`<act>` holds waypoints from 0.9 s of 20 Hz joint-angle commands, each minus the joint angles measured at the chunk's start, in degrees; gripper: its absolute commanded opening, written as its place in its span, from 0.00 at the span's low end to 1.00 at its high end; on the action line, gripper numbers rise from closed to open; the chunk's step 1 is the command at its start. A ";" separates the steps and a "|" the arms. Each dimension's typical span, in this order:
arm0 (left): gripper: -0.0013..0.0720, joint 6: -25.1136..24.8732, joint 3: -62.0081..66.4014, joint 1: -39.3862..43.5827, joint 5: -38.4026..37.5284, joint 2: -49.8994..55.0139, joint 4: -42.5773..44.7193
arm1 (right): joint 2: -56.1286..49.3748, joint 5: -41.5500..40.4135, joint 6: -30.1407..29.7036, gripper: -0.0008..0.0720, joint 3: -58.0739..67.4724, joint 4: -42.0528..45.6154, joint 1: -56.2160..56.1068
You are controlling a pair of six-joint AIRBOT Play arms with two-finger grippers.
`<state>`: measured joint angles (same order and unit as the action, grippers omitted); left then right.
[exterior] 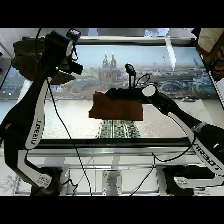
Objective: Fold the shirts.
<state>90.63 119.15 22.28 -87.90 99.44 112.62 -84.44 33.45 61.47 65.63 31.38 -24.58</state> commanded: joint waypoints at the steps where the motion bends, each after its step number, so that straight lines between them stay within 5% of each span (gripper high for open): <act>1: 0.04 -0.02 -0.02 -0.11 -1.90 -0.04 -0.11 | -0.20 3.67 0.24 0.57 0.02 -0.09 4.52; 7: 0.04 0.02 -0.02 -0.09 -1.95 -0.04 -3.41 | 1.07 21.07 1.68 0.57 -0.11 9.42 20.17; 9: 0.04 0.00 -0.02 -0.09 -1.92 -0.04 -4.26 | 1.05 25.09 3.98 0.66 -0.13 16.41 23.23; 12: 0.04 0.00 -0.02 -0.09 -1.95 -0.04 -4.42 | 0.79 28.79 10.01 0.66 -0.15 26.84 25.94; 15: 0.04 0.02 -0.02 -0.09 -1.90 -0.04 -4.44 | 0.04 29.24 10.75 0.66 -2.23 26.62 26.71; 18: 0.04 -0.02 0.00 -0.09 -1.97 -0.04 -4.44 | -2.51 28.57 10.75 0.79 -6.10 23.89 26.64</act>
<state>90.65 119.15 22.22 -89.84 99.44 108.33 -85.23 61.23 71.22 62.17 55.44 1.45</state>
